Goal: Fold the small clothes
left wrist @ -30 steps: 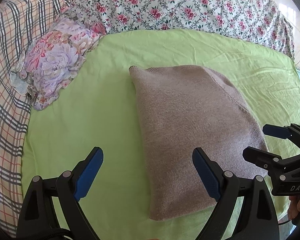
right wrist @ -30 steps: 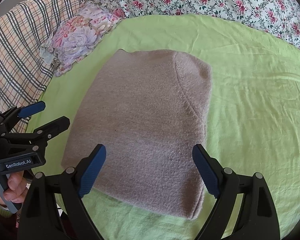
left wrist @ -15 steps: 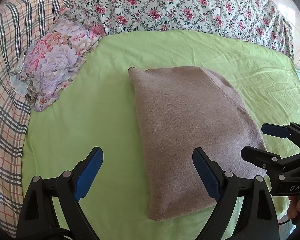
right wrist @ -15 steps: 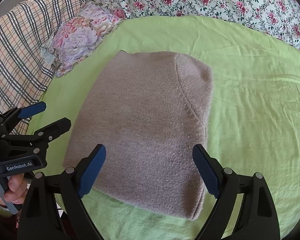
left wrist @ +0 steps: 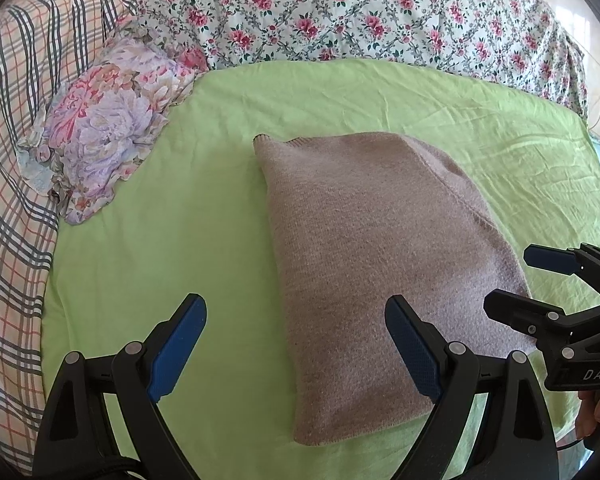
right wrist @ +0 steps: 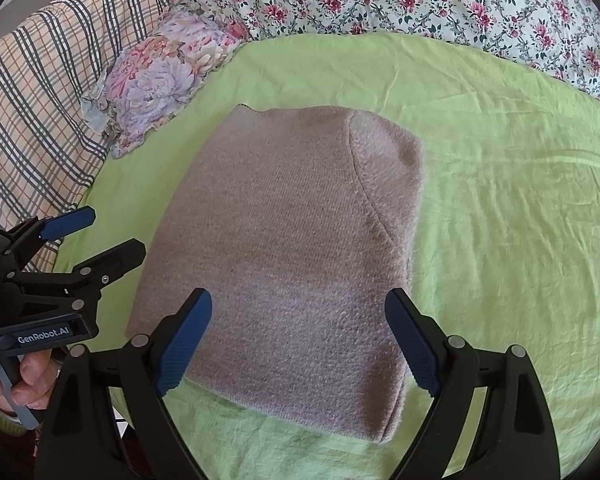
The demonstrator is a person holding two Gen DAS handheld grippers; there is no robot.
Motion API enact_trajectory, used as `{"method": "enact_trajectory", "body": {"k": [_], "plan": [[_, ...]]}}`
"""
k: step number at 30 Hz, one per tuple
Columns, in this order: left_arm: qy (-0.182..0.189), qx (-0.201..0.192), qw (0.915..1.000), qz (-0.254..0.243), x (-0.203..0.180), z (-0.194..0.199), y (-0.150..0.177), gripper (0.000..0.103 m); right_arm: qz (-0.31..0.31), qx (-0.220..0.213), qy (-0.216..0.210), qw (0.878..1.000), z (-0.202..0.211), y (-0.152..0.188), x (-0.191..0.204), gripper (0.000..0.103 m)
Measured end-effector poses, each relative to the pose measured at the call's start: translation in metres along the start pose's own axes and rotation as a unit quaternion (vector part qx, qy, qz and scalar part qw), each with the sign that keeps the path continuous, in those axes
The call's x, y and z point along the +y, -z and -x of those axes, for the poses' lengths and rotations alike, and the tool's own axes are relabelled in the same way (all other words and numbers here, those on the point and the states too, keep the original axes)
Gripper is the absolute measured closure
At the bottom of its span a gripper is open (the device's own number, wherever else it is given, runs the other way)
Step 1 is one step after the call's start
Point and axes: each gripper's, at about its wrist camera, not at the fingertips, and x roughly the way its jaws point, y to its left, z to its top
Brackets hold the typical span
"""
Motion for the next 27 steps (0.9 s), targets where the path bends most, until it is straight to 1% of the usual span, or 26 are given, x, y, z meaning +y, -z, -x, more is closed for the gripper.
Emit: {"method": "enact_trajectory", "body": {"k": [27], "plan": [[0.002, -0.001, 1.0000, -0.001, 0.0010, -0.0036, -0.0038, 0.012, -0.002, -0.002, 0.000, 1.000, 0.0013, -0.0056, -0.0029, 0.014]]}}
